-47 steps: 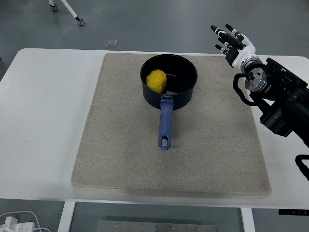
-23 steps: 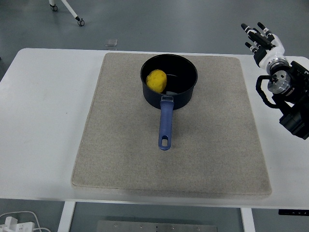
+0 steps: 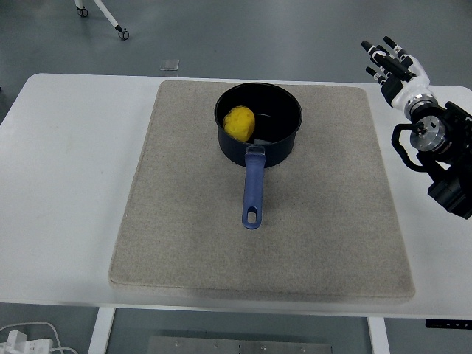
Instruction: Put the potato in the blue pot
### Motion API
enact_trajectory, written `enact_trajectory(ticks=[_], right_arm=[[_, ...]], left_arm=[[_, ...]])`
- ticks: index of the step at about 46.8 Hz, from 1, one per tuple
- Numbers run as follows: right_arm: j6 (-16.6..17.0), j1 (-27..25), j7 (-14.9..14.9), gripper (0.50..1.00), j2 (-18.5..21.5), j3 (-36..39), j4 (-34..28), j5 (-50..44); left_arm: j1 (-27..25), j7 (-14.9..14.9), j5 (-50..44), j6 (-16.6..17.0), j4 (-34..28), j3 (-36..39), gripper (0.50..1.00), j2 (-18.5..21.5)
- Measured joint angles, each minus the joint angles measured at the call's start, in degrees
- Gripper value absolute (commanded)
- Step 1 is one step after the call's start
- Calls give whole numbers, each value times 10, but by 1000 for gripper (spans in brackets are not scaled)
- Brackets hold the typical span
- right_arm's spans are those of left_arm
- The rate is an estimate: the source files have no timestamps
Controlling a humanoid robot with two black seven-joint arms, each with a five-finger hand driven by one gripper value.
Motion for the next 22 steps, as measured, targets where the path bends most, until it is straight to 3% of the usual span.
enact_trajectory(ticks=[22], right_arm=[[-4, 15, 1, 915, 27, 1, 0, 0]], left_arm=[[0, 0, 0, 0, 4, -2, 999, 0]])
